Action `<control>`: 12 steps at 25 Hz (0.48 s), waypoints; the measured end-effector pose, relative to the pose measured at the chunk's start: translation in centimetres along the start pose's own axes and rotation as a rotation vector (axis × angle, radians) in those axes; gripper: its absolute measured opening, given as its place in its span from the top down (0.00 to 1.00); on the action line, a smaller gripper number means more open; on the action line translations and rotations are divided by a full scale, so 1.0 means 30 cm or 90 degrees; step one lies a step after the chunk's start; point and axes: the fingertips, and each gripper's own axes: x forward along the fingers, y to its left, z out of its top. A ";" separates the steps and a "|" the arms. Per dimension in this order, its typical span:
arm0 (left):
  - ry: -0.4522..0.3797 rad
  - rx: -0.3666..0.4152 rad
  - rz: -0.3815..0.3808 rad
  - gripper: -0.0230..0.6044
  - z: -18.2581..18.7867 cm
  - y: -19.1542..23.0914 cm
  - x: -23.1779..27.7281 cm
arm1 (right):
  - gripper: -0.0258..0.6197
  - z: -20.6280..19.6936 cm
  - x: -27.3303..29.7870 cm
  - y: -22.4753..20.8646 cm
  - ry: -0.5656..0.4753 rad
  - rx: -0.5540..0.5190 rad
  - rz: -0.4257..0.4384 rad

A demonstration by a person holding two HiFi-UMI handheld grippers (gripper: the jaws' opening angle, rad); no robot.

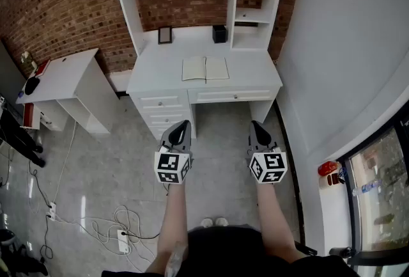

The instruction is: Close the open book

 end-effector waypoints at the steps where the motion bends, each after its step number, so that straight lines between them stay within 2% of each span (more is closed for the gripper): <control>1: 0.001 0.001 0.001 0.95 0.000 0.002 -0.001 | 0.96 0.000 0.003 0.003 0.000 0.000 0.000; 12: 0.015 -0.002 0.012 0.95 -0.017 0.029 -0.024 | 0.96 -0.003 0.021 0.039 0.006 0.006 0.013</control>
